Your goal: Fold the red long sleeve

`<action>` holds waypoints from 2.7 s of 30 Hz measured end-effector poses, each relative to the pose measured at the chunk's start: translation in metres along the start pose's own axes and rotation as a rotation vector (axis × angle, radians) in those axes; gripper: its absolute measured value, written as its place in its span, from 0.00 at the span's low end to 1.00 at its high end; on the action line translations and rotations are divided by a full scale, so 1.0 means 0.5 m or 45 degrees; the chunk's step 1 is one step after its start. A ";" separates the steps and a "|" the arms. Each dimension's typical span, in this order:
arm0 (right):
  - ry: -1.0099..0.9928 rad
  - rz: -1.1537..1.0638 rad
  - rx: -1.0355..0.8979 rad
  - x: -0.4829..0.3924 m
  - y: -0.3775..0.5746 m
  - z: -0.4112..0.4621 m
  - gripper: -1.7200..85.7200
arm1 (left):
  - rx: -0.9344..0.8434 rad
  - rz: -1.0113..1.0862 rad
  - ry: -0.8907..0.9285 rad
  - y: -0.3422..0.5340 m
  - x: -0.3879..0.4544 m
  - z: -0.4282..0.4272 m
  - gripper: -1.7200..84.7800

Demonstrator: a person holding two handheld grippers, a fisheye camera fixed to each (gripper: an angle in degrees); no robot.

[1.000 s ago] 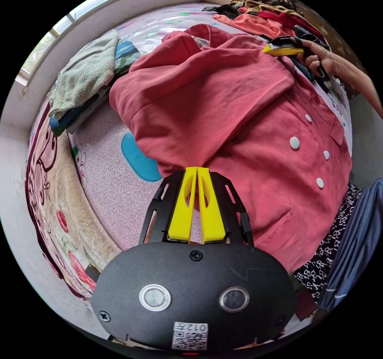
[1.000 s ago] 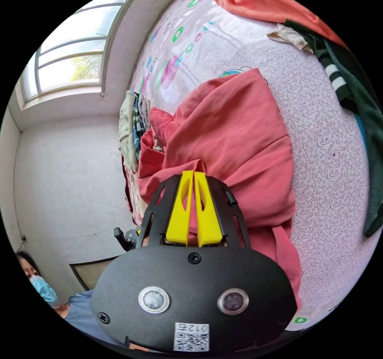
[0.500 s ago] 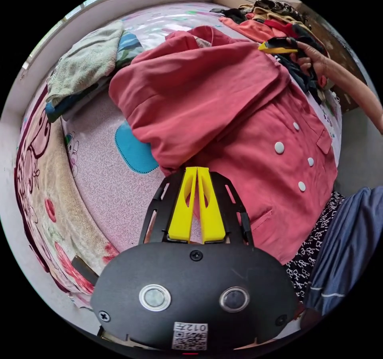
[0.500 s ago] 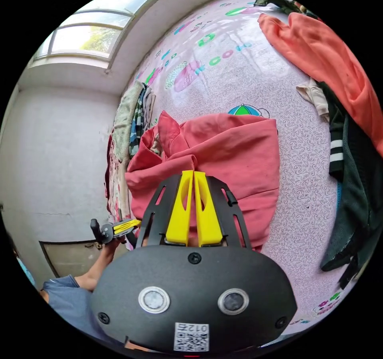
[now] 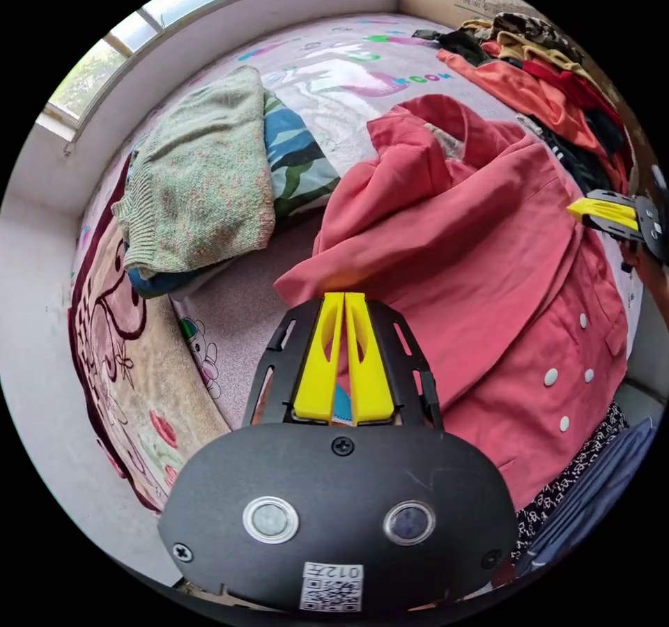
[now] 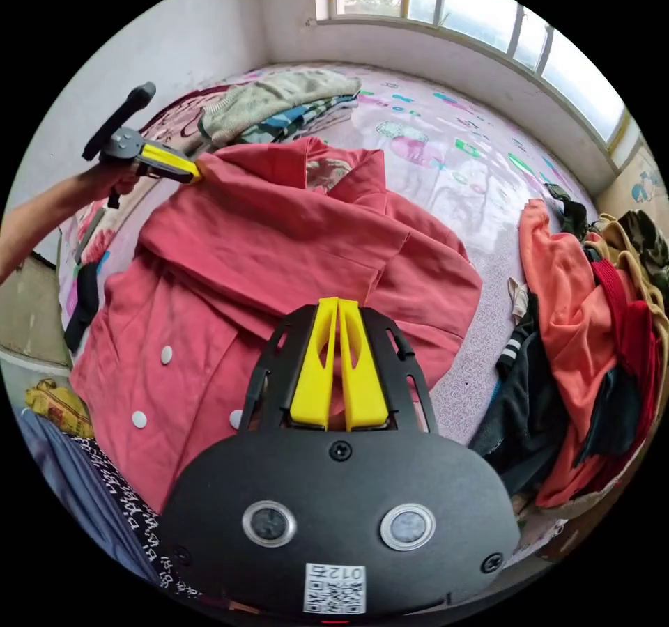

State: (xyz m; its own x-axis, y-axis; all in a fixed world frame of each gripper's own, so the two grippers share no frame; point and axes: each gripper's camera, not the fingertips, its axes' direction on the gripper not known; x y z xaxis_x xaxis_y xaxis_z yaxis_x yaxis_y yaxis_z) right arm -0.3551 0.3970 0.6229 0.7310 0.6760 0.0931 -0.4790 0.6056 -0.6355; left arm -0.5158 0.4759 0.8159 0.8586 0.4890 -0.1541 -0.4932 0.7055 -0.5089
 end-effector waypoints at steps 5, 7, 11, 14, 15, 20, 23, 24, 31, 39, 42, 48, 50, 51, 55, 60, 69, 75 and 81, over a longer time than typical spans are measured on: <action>0.165 -0.133 -0.158 -0.136 -0.022 0.057 0.02 | -0.162 -0.083 0.059 -0.019 -0.013 0.047 0.03; 0.156 -0.133 -0.153 -0.162 -0.027 0.059 0.02 | -0.172 -0.071 0.062 -0.017 -0.016 0.046 0.03; 0.113 -0.110 -0.091 -0.204 -0.019 0.050 0.03 | -0.129 -0.019 0.070 0.004 -0.026 0.040 0.03; 0.075 -0.110 -0.057 -0.225 -0.011 0.042 0.03 | -0.108 0.003 0.097 0.020 -0.039 0.036 0.03; 0.057 -0.093 -0.056 -0.225 -0.009 0.040 0.03 | -0.105 -0.007 0.113 0.024 -0.044 0.036 0.03; 0.062 -0.023 -0.065 -0.258 -0.011 0.026 0.02 | -0.037 -0.019 0.174 0.070 -0.069 0.028 0.03; 0.071 -0.005 -0.123 -0.277 -0.026 0.010 0.02 | 0.053 -0.123 0.268 0.116 -0.102 -0.009 0.03; 0.058 0.009 -0.128 -0.277 -0.029 0.001 0.02 | 0.097 -0.151 0.293 0.131 -0.111 -0.025 0.03; -0.060 -0.130 0.104 -0.377 -0.006 -0.145 0.02 | 0.236 -0.128 0.378 0.321 -0.060 -0.123 0.02; -0.037 0.001 -0.128 -0.356 -0.010 -0.066 0.02 | 0.043 -0.263 0.215 0.426 -0.008 -0.031 0.02; -0.047 0.045 -0.108 -0.333 0.000 -0.115 0.02 | 0.090 -0.317 0.243 0.476 -0.015 -0.062 0.02; -0.261 0.151 -0.017 -0.250 0.134 -0.289 0.03 | 0.070 -0.497 0.342 0.705 0.000 -0.127 0.04; -0.304 0.177 -0.008 -0.234 0.220 -0.347 0.04 | -0.003 -0.545 0.371 0.818 0.053 -0.136 0.06; -0.314 0.178 -0.013 -0.232 0.242 -0.359 0.05 | -0.024 -0.553 0.370 0.845 0.069 -0.137 0.06; -0.377 0.199 -0.065 -0.233 0.380 -0.414 0.08 | -0.120 -0.641 0.429 1.003 0.168 -0.124 0.11; -0.435 0.215 -0.112 -0.234 0.470 -0.448 0.11 | -0.073 -0.756 0.535 1.106 0.224 -0.090 0.13; -0.437 0.293 -0.080 -0.163 0.559 -0.532 0.14 | -0.173 -0.573 0.390 1.154 0.356 -0.094 0.04; -0.371 0.415 -0.145 -0.068 0.679 -0.579 0.14 | -0.168 -0.674 0.457 1.213 0.414 -0.101 0.03; -0.521 0.542 -0.225 0.000 0.756 -0.575 0.14 | -0.151 -0.724 0.367 1.251 0.486 -0.120 0.06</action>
State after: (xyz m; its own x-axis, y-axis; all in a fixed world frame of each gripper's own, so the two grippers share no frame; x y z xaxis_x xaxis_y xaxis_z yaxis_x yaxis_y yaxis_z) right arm -0.3962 0.5052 0.1623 0.2310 0.9706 0.0676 -0.5742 0.1921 -0.7958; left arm -0.6074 1.0054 0.4094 0.9926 -0.1131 -0.0454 0.0543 0.7441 -0.6658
